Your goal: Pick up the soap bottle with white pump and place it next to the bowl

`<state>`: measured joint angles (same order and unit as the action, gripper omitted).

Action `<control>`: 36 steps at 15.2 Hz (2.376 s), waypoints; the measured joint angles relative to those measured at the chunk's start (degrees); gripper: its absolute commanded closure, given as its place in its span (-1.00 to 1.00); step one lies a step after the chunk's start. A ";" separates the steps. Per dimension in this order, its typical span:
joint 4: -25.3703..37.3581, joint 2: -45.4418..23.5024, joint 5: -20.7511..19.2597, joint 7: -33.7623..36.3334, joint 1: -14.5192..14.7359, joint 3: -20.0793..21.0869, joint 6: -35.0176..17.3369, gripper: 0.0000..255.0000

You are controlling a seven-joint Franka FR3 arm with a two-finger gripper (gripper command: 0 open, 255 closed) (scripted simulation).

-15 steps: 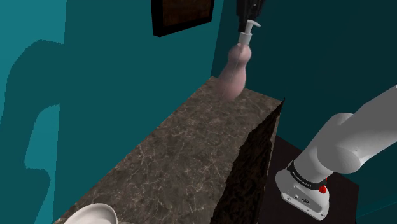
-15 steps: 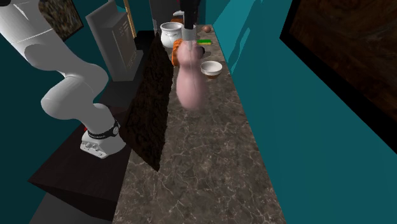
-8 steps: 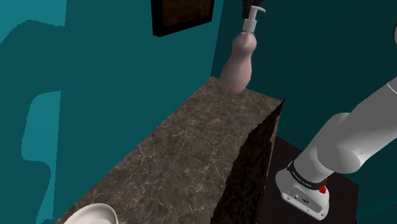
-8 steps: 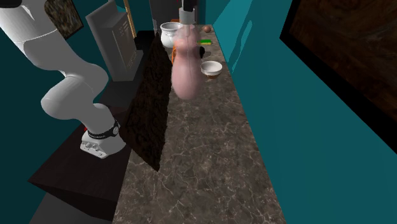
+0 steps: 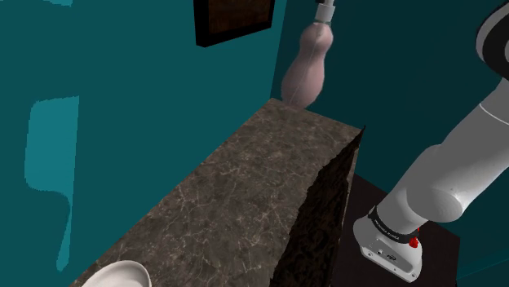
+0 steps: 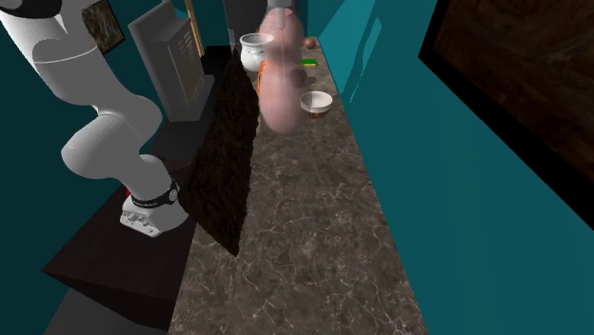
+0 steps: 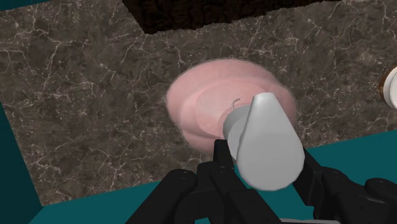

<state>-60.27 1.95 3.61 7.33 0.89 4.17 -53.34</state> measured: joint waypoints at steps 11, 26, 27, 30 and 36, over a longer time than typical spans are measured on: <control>-12.89 4.49 2.04 12.66 5.65 6.82 -9.19 1.00; -20.81 -0.90 1.99 32.14 14.53 18.61 -24.02 1.00; -21.48 -1.46 1.80 33.34 15.18 19.30 -25.30 1.00; -20.46 -4.13 0.79 36.99 17.18 21.22 -27.05 1.00; -16.70 -12.30 -3.01 44.63 22.42 24.59 -31.16 1.00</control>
<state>-76.97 -10.35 0.59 51.96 23.31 28.75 -84.50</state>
